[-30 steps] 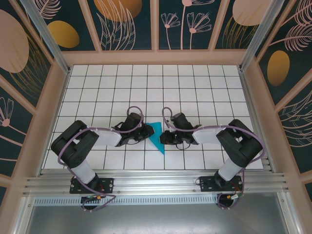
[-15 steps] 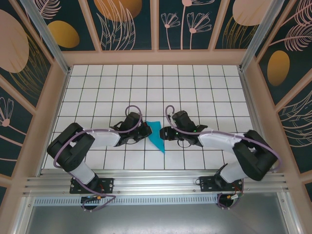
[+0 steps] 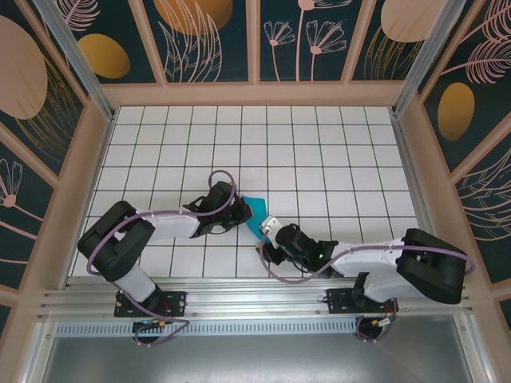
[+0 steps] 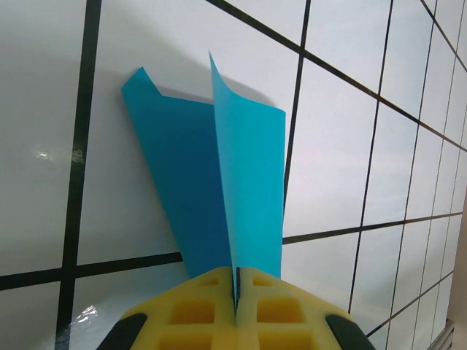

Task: Fold a paper plane with a square sheet of paper (pick it up from the middle)
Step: Fold the wing for the fifth time at the center of the table.

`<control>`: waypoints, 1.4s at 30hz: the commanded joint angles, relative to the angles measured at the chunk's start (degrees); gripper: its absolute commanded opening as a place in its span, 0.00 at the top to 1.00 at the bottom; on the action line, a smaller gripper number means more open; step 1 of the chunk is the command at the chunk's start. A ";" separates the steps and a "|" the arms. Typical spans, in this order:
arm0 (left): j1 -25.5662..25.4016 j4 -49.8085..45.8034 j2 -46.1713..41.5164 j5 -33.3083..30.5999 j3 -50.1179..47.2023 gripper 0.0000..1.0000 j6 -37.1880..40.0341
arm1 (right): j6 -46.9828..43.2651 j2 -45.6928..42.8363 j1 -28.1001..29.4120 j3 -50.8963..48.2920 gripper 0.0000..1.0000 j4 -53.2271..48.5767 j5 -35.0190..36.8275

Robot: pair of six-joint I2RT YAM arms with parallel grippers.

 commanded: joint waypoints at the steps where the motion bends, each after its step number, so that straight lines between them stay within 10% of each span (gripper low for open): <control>1: -0.31 -1.37 1.03 -0.04 1.56 0.97 -0.45 | -7.30 3.29 1.34 1.02 0.51 6.20 7.43; 24: -0.29 -2.73 1.60 -0.10 1.89 0.96 -0.13 | -13.82 18.42 2.88 5.67 0.77 12.85 14.52; 30: -0.25 -4.20 -0.07 -1.79 1.71 0.92 -0.08 | -11.86 18.09 2.59 5.05 0.97 12.80 15.02; 42: -0.22 -11.16 -13.94 -15.05 -3.04 0.48 -2.58 | 4.03 13.07 -4.74 2.64 1.00 14.94 -2.00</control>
